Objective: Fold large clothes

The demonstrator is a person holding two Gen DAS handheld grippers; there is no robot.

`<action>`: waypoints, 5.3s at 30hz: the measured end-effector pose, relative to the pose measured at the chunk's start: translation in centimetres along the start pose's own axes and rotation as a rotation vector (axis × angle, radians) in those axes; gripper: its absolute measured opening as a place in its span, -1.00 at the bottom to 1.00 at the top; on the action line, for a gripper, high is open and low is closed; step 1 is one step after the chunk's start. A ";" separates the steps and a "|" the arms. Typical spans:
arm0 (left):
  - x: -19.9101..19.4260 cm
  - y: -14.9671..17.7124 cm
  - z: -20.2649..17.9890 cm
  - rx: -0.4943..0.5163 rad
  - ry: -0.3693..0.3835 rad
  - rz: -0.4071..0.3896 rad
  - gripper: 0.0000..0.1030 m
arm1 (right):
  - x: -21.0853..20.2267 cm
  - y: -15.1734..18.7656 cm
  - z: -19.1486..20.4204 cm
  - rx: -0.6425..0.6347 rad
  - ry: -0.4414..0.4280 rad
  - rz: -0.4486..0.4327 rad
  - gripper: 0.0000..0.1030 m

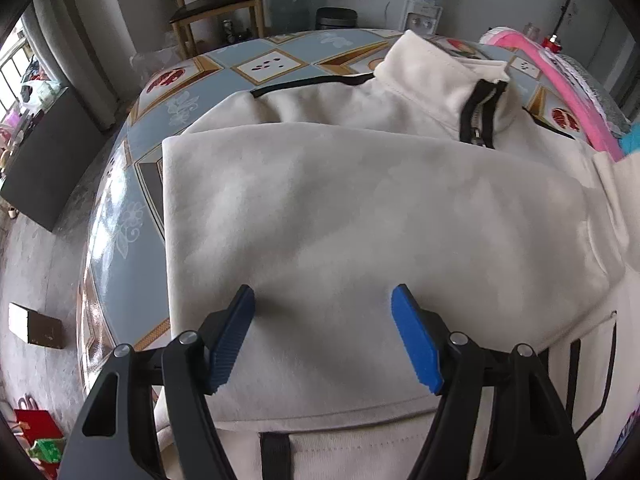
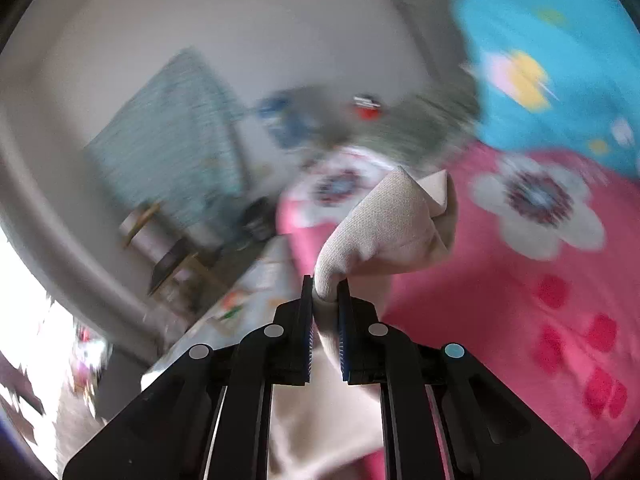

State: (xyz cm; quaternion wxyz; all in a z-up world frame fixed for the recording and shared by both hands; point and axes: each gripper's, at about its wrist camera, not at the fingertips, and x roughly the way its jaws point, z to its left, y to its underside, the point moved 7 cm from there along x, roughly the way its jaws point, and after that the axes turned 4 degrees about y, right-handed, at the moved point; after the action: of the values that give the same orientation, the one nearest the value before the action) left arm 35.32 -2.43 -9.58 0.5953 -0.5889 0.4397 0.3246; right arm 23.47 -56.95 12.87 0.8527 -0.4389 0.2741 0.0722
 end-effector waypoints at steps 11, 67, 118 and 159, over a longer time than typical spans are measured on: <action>-3.2 1.7 1.0 -0.012 0.069 -0.063 0.34 | 0.1 15.8 24.8 -0.603 -0.151 0.077 -0.80; -8.4 -3.5 4.0 -0.133 0.192 -0.109 -0.92 | 2.9 33.3 10.0 -0.452 -0.108 0.485 -0.15; -2.2 0.5 7.0 -0.112 0.036 -0.005 -0.89 | 15.7 14.8 5.4 -0.311 0.212 0.257 -0.40; -8.4 9.8 -0.1 0.049 0.089 -0.041 0.53 | -3.4 33.4 12.9 -0.506 0.026 0.468 0.54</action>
State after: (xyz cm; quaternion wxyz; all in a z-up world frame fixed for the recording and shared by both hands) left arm 23.11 -0.51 -6.03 0.5959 -0.5969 0.4614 0.2751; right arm 13.70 -26.17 -2.99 0.6735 -0.5626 0.3516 0.3259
